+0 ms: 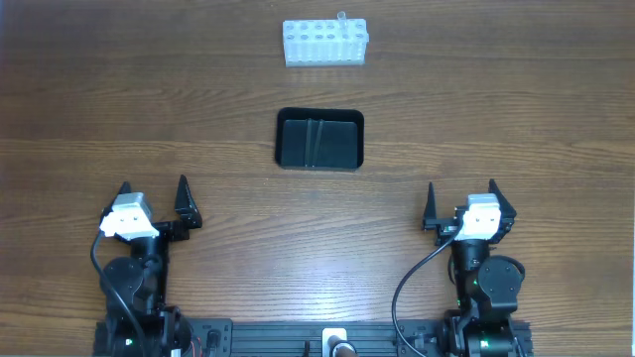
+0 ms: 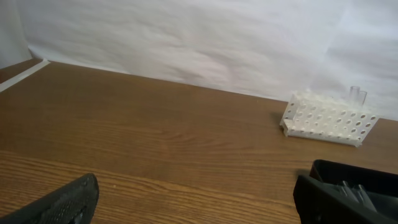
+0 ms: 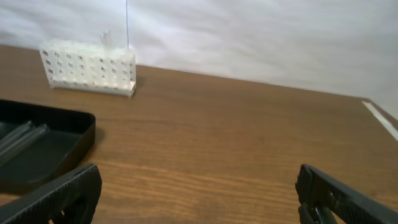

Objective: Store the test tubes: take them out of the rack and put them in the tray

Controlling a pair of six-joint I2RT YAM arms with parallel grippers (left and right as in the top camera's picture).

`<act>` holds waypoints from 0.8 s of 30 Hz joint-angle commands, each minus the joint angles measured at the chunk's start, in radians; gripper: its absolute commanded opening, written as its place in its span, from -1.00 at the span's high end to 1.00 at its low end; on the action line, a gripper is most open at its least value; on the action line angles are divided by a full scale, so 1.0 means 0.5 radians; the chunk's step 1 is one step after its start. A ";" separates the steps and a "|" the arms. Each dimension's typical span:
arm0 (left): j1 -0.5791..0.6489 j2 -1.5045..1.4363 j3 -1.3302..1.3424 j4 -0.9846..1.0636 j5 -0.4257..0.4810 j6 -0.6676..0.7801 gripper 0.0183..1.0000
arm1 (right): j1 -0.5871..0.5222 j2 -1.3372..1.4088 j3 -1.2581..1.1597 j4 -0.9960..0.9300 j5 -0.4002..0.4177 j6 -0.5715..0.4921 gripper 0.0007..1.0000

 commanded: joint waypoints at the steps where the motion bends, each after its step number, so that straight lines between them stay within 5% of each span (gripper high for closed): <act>1: 0.011 -0.018 -0.008 -0.008 0.034 0.035 -1.00 | -0.005 -0.008 0.249 -0.140 0.014 0.003 -0.99; 13: 0.011 -0.018 -0.008 -0.008 0.034 0.035 -0.99 | -0.005 0.688 1.261 -0.933 0.233 -0.088 -0.98; 18: 0.011 -0.018 -0.008 -0.008 0.034 0.035 -1.00 | -0.005 1.112 1.686 -0.993 -0.062 -0.086 -0.98; 24: 0.011 -0.018 -0.008 -0.008 0.034 0.036 -0.99 | 0.037 1.540 2.056 -0.976 -0.084 -0.086 -0.98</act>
